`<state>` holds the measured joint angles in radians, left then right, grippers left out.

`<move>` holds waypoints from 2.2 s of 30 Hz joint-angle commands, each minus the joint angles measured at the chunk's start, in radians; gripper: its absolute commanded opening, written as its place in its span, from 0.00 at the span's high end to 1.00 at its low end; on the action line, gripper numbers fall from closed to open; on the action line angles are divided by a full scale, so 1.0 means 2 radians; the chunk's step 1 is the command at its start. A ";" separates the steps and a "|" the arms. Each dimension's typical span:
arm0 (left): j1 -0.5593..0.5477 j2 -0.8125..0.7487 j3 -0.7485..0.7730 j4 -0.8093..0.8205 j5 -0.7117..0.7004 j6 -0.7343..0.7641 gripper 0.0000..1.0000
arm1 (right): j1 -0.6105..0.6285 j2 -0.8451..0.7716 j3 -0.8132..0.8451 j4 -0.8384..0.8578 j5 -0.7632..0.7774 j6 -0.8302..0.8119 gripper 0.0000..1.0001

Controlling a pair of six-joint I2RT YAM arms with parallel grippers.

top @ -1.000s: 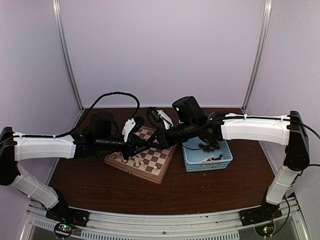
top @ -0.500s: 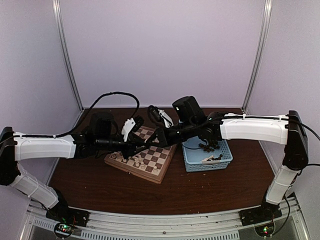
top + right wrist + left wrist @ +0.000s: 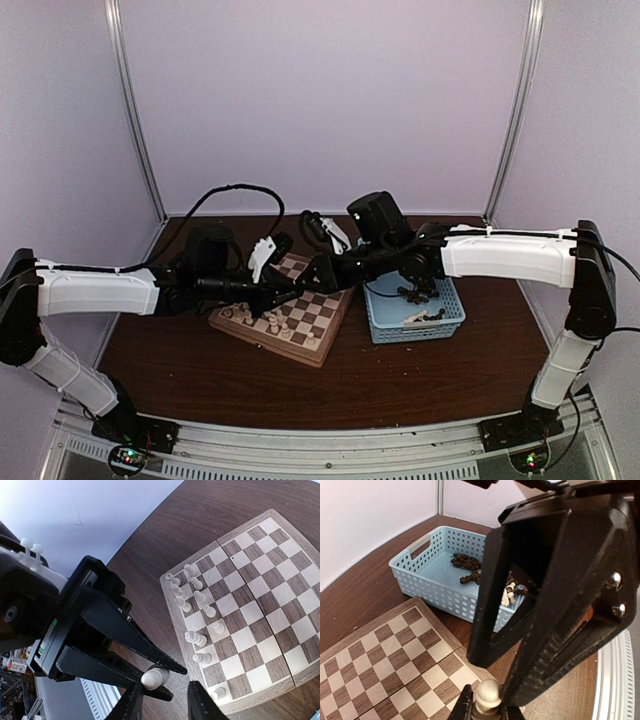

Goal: Set up the chess pieces on the board
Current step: Place the chess piece on the chessboard.

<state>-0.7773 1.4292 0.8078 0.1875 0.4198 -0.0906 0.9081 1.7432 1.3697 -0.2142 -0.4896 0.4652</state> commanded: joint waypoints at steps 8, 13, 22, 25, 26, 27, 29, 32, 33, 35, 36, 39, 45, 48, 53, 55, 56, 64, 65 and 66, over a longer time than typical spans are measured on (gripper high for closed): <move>-0.004 0.007 0.018 0.027 0.022 0.008 1.00 | -0.008 0.001 0.000 0.026 0.007 0.015 0.64; -0.005 0.006 0.021 0.028 0.021 0.007 1.00 | -0.008 0.009 0.004 0.027 -0.001 0.022 0.73; -0.004 0.012 0.027 0.029 0.021 0.006 0.96 | -0.008 0.010 0.005 0.012 -0.005 0.013 0.80; -0.005 0.014 0.028 0.031 0.023 0.004 0.96 | -0.008 0.012 0.008 0.008 -0.004 0.010 0.80; -0.005 0.015 0.029 0.031 0.024 0.004 0.96 | -0.008 0.012 0.009 0.007 -0.004 0.009 0.79; -0.005 0.016 0.030 0.031 0.026 0.003 0.96 | -0.008 0.013 0.010 0.007 -0.005 0.008 0.77; -0.005 0.019 0.033 0.028 0.027 0.002 0.98 | -0.007 0.014 0.012 0.006 -0.007 0.007 0.77; -0.005 0.022 0.035 0.027 0.030 0.001 0.99 | -0.007 0.016 0.013 0.004 -0.006 0.007 0.79; -0.005 0.022 0.035 0.028 0.031 0.001 0.99 | -0.007 0.015 0.013 0.004 -0.005 0.007 0.80; -0.005 0.023 0.036 0.028 0.032 0.000 0.99 | -0.007 0.016 0.013 0.003 -0.007 0.007 0.81; -0.005 0.023 0.036 0.028 0.032 0.000 0.99 | -0.007 0.016 0.014 0.002 -0.008 0.007 0.83; -0.005 0.025 0.037 0.028 0.030 0.000 0.93 | -0.007 0.014 0.013 -0.001 -0.003 0.005 0.94; -0.005 0.025 0.036 0.029 0.024 -0.005 0.63 | -0.008 0.004 0.009 -0.013 0.026 -0.008 0.98; -0.005 0.020 0.022 0.042 0.015 -0.016 0.45 | -0.011 0.005 0.015 -0.041 0.048 -0.030 0.98; 0.000 -0.014 -0.012 0.059 -0.035 -0.061 0.35 | -0.013 0.005 0.019 -0.085 0.097 -0.081 0.98; 0.012 -0.027 -0.014 0.041 -0.042 -0.073 0.35 | -0.013 0.007 0.018 -0.089 0.106 -0.097 0.98; 0.017 -0.032 -0.011 0.024 -0.047 -0.075 0.35 | -0.013 0.008 0.016 -0.089 0.108 -0.103 0.97; 0.051 -0.104 -0.016 -0.087 -0.175 -0.100 0.36 | -0.008 0.040 0.015 -0.058 0.101 -0.119 0.97; 0.060 -0.112 -0.018 -0.091 -0.181 -0.107 0.36 | -0.005 0.045 0.018 -0.053 0.101 -0.119 0.97; 0.069 -0.118 -0.018 -0.110 -0.190 -0.116 0.36 | -0.003 0.051 0.023 -0.050 0.101 -0.121 0.97</move>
<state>-0.6937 1.2549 0.7868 0.0631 0.1783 -0.2577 0.8886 1.8015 1.3773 -0.3580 -0.3096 0.2523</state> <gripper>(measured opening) 0.644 0.091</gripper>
